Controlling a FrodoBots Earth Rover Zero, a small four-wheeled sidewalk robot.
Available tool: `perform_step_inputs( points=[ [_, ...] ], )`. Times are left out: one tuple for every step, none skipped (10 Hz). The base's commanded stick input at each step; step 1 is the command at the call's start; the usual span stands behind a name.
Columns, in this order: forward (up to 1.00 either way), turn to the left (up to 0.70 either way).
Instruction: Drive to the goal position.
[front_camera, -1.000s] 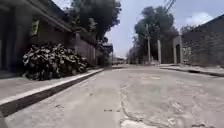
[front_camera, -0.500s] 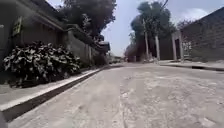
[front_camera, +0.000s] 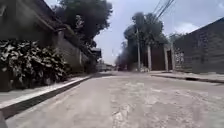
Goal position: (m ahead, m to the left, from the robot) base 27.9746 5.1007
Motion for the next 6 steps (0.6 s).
perform_step_inputs(
  points=[
    [1.00, 0.00],
    [1.00, 0.00],
    [1.00, 0.00],
    [1.00, 0.00],
    [1.00, 0.00],
    [1.00, 0.00]
  ],
)
